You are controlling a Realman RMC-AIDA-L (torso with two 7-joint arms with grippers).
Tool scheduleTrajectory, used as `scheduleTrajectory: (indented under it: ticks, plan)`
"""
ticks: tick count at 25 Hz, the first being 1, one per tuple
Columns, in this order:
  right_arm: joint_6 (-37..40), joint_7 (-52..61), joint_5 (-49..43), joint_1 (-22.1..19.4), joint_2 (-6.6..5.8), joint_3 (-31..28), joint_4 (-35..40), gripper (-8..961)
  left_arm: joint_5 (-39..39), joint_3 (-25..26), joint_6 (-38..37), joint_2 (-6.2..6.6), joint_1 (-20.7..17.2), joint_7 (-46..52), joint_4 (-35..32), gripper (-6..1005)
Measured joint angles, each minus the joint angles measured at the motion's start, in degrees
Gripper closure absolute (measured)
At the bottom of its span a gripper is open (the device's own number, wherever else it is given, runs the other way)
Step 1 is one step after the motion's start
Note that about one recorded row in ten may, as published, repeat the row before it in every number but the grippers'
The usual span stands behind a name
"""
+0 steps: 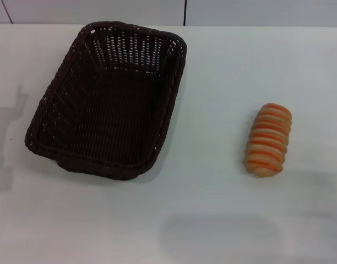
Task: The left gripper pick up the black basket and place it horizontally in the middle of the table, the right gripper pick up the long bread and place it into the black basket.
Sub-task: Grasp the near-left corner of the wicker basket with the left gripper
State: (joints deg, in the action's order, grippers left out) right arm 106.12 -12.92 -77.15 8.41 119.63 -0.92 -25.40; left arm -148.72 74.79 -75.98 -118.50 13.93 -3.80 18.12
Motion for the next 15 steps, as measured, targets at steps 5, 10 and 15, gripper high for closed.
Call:
scheduleTrajectory:
  ticks: [5, 10, 15]
  plan:
    - [0.1, 0.0, 0.0, 0.0, -0.01, 0.0, 0.0, 108, -2.3, -0.6, 0.5, 0.72, -0.4, 1.2, 5.0, 200]
    - [0.4, 0.0, 0.0, -0.5, -0.02, 0.0, 0.0, 108, -11.0, -0.4, 16.2, 3.90, -2.9, 2.4, 20.4, 201]
    - [0.8, 0.0, 0.0, -0.6, -0.08, 0.0, 0.0, 108, -16.6, -0.2, 43.1, 8.40, -7.3, 7.6, 44.4, 202]
